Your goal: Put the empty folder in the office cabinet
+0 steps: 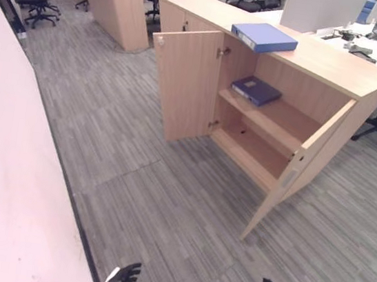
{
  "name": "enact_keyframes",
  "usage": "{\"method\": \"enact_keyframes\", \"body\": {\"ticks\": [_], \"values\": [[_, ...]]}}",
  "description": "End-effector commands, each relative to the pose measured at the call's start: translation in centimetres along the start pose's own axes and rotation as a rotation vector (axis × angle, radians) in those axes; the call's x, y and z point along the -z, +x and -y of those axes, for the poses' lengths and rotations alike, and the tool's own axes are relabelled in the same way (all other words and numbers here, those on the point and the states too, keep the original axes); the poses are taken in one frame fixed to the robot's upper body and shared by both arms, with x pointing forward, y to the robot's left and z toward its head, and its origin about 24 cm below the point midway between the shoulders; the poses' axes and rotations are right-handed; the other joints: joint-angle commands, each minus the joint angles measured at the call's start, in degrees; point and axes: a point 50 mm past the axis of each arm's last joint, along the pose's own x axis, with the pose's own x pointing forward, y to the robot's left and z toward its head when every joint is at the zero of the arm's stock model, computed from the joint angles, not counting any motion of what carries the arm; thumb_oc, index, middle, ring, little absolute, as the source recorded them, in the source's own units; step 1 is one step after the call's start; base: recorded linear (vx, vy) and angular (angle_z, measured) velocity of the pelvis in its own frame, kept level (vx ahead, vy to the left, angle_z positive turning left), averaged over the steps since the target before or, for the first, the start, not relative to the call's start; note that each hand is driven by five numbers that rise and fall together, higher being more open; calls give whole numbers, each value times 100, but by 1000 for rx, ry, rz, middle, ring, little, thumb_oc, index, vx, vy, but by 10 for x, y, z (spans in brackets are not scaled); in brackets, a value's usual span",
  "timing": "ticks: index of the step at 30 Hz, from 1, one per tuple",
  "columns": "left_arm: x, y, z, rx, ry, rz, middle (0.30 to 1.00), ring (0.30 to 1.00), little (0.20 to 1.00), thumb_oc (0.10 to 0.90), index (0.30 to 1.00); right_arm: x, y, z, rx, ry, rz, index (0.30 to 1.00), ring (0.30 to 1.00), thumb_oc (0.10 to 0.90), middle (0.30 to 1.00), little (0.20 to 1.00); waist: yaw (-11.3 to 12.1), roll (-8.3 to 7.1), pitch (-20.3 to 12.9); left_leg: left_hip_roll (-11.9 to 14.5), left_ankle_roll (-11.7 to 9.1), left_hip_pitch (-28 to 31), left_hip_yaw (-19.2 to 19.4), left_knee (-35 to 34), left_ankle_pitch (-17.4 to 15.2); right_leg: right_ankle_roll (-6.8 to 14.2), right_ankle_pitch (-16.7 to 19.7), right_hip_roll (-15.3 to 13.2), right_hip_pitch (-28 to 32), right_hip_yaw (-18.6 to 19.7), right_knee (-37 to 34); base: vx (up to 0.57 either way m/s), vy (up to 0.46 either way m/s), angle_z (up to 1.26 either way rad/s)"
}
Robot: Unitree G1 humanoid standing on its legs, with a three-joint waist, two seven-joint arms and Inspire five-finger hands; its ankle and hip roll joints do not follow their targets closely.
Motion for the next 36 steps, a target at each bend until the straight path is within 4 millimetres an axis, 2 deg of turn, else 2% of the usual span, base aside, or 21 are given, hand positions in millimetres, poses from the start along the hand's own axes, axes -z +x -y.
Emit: {"method": "enact_keyframes", "body": {"ticks": [1, 8, 25, 36], "values": [[-26, 6, -16, -22, 36, 104, 900, 900, 900, 800, 900, -23, 5, 4, -3, -4, 94, 900, 900, 800, 900, 900, 67, -253, -107, 550, -611, 212, -28, -46, -235, 734, -64, -665, 132, 127, 7, 0, 0, 0], [-25, 7, -15, -23, 27, 94, 900, 900, 900, 800, 900, -16, 6, 3, -1, -3, 55, 900, 900, 800, 900, 900, 70, -253, -114, 556, -623, 225, -64, -50, -235, 711, -83, -641, 156, 107, 0, 0, 0, 0], [-20, 6, -14, -26, 5, 72, 900, 900, 900, 800, 900, -17, 7, 1, -12, -28, 51, 900, 900, 800, 900, 900, 102, -238, -118, 597, -659, 209, -167, -51, -206, 660, -171, -572, 198, 48, 24, -2, -5, 1], [-21, 7, -23, -56, -42, 66, 900, 900, 900, 800, 900, -21, 6, 5, -23, -50, 68, 900, 900, 800, 900, 900, 133, -109, 87, 912, -842, -112, -420, 235, -22, 413, -526, -312, -57, -34, 540, -19, -105, 15]]}}
